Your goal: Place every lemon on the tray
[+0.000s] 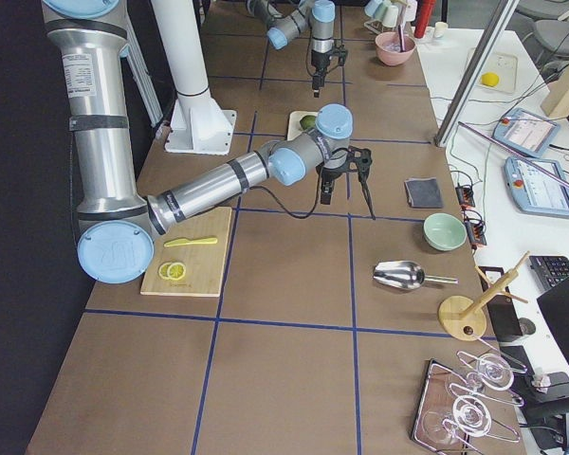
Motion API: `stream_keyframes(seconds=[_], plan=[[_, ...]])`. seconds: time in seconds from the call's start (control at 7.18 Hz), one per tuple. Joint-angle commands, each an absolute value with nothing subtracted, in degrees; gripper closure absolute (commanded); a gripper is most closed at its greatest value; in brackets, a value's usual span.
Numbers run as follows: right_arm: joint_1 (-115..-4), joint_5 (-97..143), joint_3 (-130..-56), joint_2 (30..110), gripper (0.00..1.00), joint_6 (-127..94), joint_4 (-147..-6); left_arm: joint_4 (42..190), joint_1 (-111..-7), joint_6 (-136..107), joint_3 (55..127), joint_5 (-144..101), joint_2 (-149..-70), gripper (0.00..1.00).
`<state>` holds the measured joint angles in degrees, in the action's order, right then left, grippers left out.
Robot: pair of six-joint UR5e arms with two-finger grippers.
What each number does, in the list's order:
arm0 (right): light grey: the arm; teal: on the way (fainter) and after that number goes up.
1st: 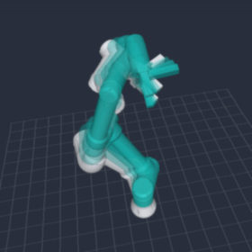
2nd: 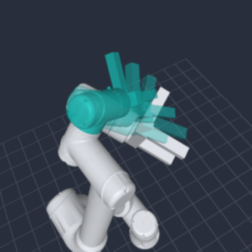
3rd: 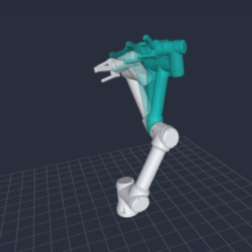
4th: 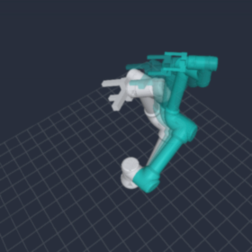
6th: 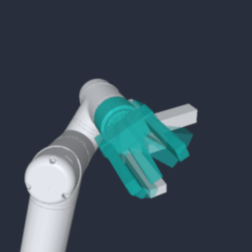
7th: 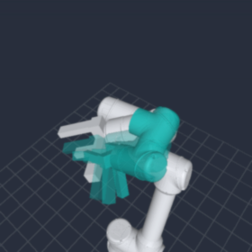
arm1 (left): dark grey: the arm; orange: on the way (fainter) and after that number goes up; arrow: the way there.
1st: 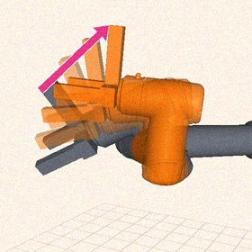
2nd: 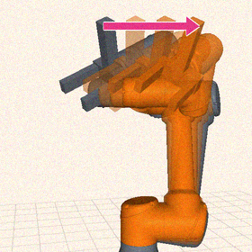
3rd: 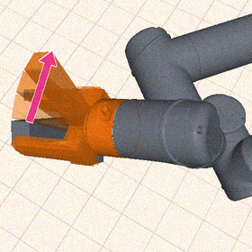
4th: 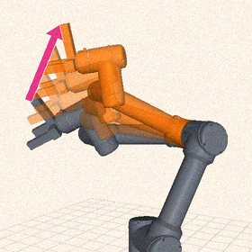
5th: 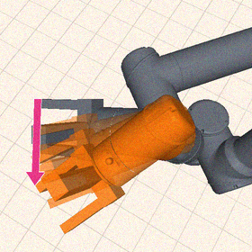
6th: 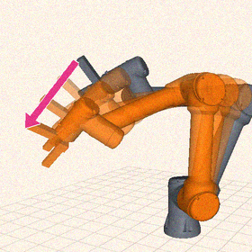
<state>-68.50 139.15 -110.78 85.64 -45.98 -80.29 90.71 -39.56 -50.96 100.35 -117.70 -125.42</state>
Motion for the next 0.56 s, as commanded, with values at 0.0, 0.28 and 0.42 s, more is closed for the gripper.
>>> stream_keyframes(seconds=[0.0, 0.28, 0.42], plan=[[-72.3, 139.2, -108.1, 88.0, 0.00, -35.3, -80.6, 85.9, -46.6, -37.6, 108.9, -121.0, -116.0, 0.00], [-77.0, 139.2, -102.9, 89.9, 0.00, -22.7, -80.6, 79.3, -59.4, -16.1, 114.3, -124.6, -104.6, 0.00], [-79.9, 139.2, -98.8, 90.1, 0.00, -15.5, -80.6, 79.1, -67.4, -1.8, 112.7, -126.5, -100.2, 0.00]])
